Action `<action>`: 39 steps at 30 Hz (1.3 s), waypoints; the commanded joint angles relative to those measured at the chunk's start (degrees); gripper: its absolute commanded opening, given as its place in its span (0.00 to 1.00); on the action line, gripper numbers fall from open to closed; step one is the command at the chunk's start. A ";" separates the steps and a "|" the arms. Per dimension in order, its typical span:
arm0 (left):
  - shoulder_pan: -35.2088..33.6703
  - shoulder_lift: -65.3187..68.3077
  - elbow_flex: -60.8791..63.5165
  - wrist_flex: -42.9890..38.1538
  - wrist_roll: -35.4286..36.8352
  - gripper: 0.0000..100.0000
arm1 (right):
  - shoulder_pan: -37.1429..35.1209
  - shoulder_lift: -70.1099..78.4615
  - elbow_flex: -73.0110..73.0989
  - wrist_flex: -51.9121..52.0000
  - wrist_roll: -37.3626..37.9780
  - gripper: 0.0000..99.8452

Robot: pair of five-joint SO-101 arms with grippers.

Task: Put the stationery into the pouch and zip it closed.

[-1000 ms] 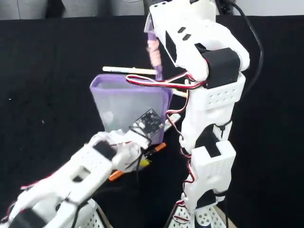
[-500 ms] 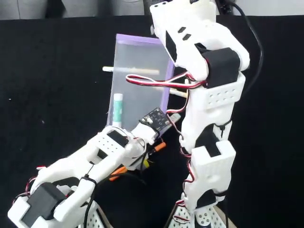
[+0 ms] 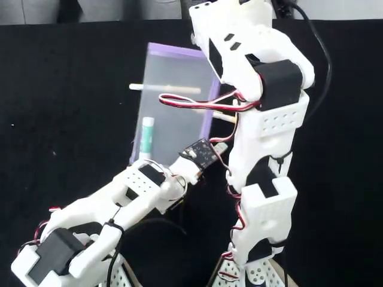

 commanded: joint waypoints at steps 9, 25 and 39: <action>-0.22 -0.53 -1.10 0.62 -0.18 0.03 | 0.79 -0.92 -1.19 -0.70 -0.26 0.01; -5.93 -47.21 7.25 15.30 -0.26 0.03 | 0.79 -0.92 -1.27 -0.88 -0.26 0.01; -22.02 -84.22 6.37 23.38 0.00 0.03 | 0.62 -0.92 -1.27 -0.70 -0.26 0.01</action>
